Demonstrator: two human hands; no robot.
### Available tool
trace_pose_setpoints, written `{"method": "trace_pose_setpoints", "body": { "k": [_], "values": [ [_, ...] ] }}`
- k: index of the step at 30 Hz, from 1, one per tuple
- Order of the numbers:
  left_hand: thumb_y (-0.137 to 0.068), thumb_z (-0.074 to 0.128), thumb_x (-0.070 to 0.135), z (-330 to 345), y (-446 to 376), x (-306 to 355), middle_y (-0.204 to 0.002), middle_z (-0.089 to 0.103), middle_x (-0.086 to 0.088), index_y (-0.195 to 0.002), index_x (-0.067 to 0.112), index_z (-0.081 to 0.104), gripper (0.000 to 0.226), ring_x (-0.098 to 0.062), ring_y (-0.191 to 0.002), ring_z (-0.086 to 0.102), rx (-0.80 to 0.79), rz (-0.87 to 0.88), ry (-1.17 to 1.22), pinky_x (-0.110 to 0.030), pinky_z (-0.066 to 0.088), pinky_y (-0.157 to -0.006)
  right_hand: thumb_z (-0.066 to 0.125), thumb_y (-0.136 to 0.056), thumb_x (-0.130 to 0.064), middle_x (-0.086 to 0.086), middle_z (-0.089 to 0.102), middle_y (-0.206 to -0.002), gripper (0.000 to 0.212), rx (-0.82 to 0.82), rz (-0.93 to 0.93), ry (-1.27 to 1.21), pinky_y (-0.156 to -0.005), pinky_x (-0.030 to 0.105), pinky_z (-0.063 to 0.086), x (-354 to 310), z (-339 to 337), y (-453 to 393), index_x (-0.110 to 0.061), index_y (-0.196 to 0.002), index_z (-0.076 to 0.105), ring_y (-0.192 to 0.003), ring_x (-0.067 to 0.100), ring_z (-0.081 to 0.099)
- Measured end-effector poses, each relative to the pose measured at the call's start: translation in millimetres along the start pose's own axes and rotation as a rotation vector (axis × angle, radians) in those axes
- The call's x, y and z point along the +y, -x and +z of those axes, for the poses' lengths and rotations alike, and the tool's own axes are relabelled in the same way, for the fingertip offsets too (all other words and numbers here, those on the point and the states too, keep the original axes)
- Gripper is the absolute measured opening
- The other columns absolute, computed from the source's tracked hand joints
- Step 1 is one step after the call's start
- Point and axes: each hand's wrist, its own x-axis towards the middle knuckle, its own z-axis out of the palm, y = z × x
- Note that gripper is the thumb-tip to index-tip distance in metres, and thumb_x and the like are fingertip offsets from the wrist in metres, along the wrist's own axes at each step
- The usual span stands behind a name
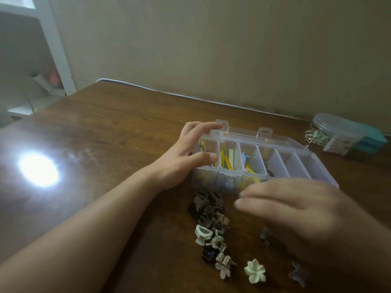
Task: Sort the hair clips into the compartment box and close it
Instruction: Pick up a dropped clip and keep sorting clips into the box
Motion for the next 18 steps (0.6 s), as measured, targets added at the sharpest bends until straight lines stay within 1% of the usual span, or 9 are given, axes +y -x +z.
{"method": "trace_pose_setpoints", "body": {
  "k": [2,3,5,7,9,11,14,16,18],
  "values": [
    [-0.074,0.048,0.063,0,0,0,-0.136,0.034,0.01,-0.14,0.04,0.043,0.071,0.001,-0.131,0.035,0.017,-0.007,0.011,-0.013,0.037,-0.092,0.054,-0.089,-0.016,0.005,0.069,-0.116,0.033,-0.194,-0.013,0.009,-0.069,0.031,0.059,-8,17,-10,-0.017,-0.12,0.066,-0.091,0.017,0.067],
    [-0.075,0.047,0.065,1,0,0,-0.137,0.033,0.011,-0.14,0.041,0.042,0.07,0.002,-0.132,0.034,0.02,-0.007,0.007,-0.015,0.037,-0.095,0.054,-0.087,-0.017,0.004,0.066,-0.121,0.037,-0.272,0.021,0.013,-0.067,0.03,0.059,-10,27,-13,-0.019,-0.123,0.061,-0.091,0.017,0.067],
    [-0.077,0.046,0.066,1,0,-1,-0.139,0.032,0.011,-0.14,0.041,0.042,0.068,0.003,-0.134,0.032,0.019,-0.003,0.006,-0.017,0.034,-0.101,0.049,-0.083,-0.02,0.003,0.064,-0.124,0.043,-0.35,0.078,-0.004,-0.067,0.028,0.059,-9,43,-14,-0.02,-0.125,0.058,-0.091,0.017,0.067],
    [-0.078,0.047,0.067,2,0,-1,-0.139,0.032,0.013,-0.139,0.044,0.042,0.066,0.006,-0.133,0.031,0.014,-0.001,0.016,-0.015,0.033,-0.101,0.047,-0.084,-0.024,0.003,0.064,-0.122,0.039,-0.361,0.113,-0.061,-0.069,0.029,0.059,-7,48,-12,-0.021,-0.122,0.059,-0.094,0.018,0.066],
    [-0.078,0.048,0.068,2,-1,-2,-0.138,0.031,0.015,-0.138,0.047,0.042,0.064,0.008,-0.134,0.03,0.008,0.003,0.021,-0.015,0.032,-0.101,0.051,-0.088,-0.027,0.0,0.062,-0.118,0.029,-0.338,0.138,-0.133,-0.069,0.03,0.058,-5,47,-6,-0.023,-0.115,0.059,-0.096,0.016,0.065],
    [-0.077,0.048,0.069,2,-2,-2,-0.138,0.031,0.018,-0.137,0.049,0.042,0.064,0.009,-0.134,0.028,0.009,0.002,0.022,-0.017,0.031,-0.102,0.057,-0.087,-0.028,-0.007,0.058,-0.114,0.024,-0.312,0.143,-0.19,-0.073,0.026,0.056,1,43,0,-0.026,-0.111,0.057,-0.098,0.01,0.062],
    [-0.075,0.046,0.072,2,-2,-3,-0.14,0.03,0.02,-0.138,0.048,0.041,0.068,0.005,-0.136,0.029,0.012,-0.016,0.005,-0.023,0.033,-0.104,0.067,-0.079,-0.025,-0.016,0.056,-0.109,0.03,-0.304,0.196,-0.269,-0.075,0.021,0.054,7,32,6,-0.032,-0.107,0.058,-0.097,0.001,0.058],
    [-0.075,0.046,0.072,3,-2,-3,-0.141,0.03,0.02,-0.139,0.049,0.041,0.068,0.006,-0.136,0.029,0.013,-0.011,-0.005,-0.022,0.033,-0.104,0.072,-0.079,-0.024,-0.015,0.061,-0.104,0.029,-0.287,0.195,-0.284,-0.074,0.024,0.054,9,24,6,-0.03,-0.106,0.063,-0.094,0.002,0.06],
    [-0.075,0.047,0.071,3,-2,-3,-0.14,0.031,0.022,-0.138,0.05,0.041,0.066,0.009,-0.135,0.029,0.012,-0.009,-0.006,-0.02,0.034,-0.103,0.07,-0.085,-0.022,-0.01,0.065,-0.108,0.025,-0.248,0.279,-0.343,-0.075,0.017,0.052,11,13,-1,-0.025,-0.11,0.067,-0.093,-0.003,0.059]
  ]
}}
